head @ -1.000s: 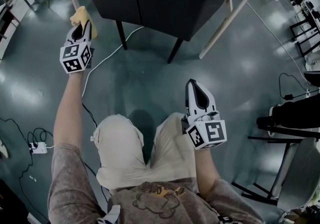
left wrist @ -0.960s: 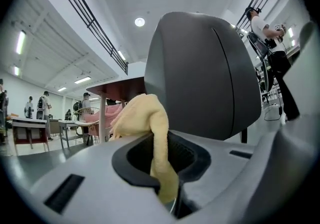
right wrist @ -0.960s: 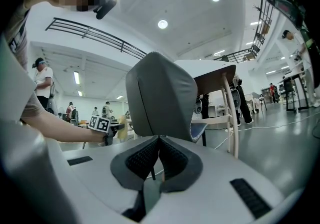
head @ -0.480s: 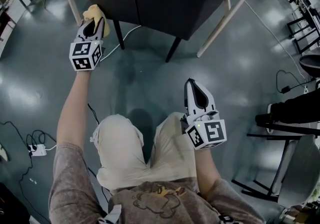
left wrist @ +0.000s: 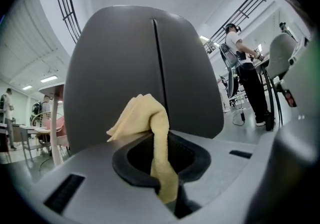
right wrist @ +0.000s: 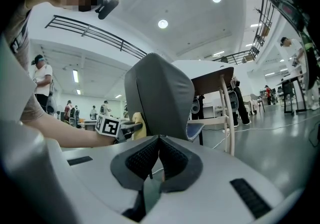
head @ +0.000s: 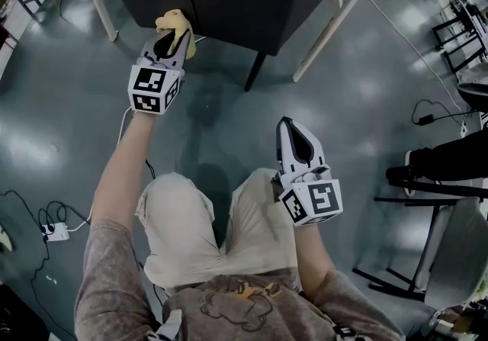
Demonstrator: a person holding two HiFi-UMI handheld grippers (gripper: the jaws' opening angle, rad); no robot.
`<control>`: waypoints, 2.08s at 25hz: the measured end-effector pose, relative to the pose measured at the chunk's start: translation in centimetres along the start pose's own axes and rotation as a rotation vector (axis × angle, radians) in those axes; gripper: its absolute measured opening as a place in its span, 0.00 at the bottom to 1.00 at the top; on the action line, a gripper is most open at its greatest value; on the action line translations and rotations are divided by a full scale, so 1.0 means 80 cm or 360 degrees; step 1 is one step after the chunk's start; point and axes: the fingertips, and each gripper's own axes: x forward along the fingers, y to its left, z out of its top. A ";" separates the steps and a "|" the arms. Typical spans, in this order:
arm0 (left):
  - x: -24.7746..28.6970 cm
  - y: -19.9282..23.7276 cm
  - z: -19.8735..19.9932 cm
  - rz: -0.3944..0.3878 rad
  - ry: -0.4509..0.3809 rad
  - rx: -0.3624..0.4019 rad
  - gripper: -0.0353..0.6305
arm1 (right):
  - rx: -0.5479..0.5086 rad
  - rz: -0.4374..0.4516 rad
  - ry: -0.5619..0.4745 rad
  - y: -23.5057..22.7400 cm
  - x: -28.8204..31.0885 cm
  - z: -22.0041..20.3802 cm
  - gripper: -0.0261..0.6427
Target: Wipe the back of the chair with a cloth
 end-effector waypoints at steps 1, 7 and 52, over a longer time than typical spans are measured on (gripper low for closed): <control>0.004 -0.011 0.002 -0.0023 -0.0006 0.0002 0.13 | -0.0002 -0.0002 -0.0002 -0.002 -0.002 0.000 0.08; 0.015 -0.041 0.011 -0.0034 -0.0038 -0.0080 0.13 | -0.0001 -0.0024 -0.0019 -0.011 -0.012 0.003 0.08; -0.060 -0.120 0.054 -0.0352 -0.0028 -0.0033 0.13 | 0.0033 0.0002 0.0018 -0.019 -0.013 -0.015 0.08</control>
